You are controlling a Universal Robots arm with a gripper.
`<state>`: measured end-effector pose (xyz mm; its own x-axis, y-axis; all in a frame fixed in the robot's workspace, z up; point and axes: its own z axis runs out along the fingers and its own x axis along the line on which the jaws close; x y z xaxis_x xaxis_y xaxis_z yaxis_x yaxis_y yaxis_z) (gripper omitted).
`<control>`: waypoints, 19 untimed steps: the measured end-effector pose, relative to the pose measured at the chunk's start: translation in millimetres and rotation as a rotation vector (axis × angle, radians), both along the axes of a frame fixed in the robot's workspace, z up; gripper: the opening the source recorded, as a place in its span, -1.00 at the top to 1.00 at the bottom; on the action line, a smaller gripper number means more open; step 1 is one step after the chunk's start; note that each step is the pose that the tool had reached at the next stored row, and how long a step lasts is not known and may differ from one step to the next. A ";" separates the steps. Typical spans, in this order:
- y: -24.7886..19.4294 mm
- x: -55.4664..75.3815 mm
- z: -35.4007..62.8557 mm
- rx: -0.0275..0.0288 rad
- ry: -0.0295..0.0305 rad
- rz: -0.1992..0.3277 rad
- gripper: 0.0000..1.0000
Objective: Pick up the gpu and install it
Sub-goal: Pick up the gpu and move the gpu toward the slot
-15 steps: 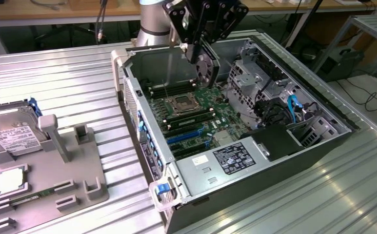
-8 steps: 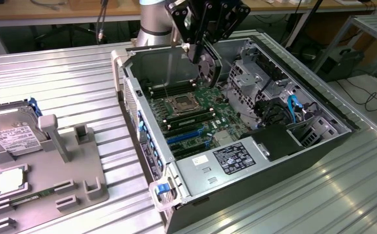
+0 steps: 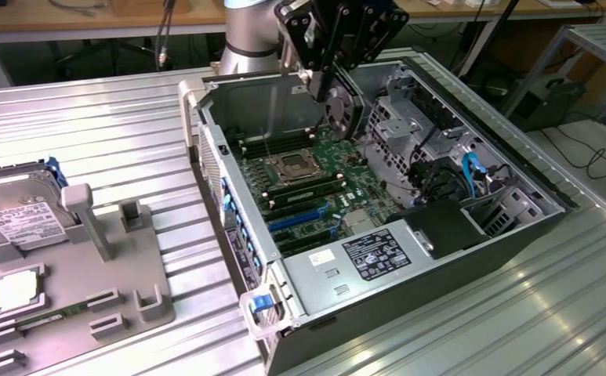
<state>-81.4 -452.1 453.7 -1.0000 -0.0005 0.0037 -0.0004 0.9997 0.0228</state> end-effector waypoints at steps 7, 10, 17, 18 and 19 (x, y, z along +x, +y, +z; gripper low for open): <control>0.0 15.4 -1.2 0.0000 0.0000 0.000 0.44; 0.0 24.7 -2.5 0.0000 -0.0002 0.000 0.44; 0.0 38.2 -4.7 0.0000 -0.0005 0.000 0.44; 0.0 38.3 -4.6 -0.0001 -0.0005 0.000 0.44; 0.0 38.3 -4.6 -0.0001 -0.0004 0.000 0.44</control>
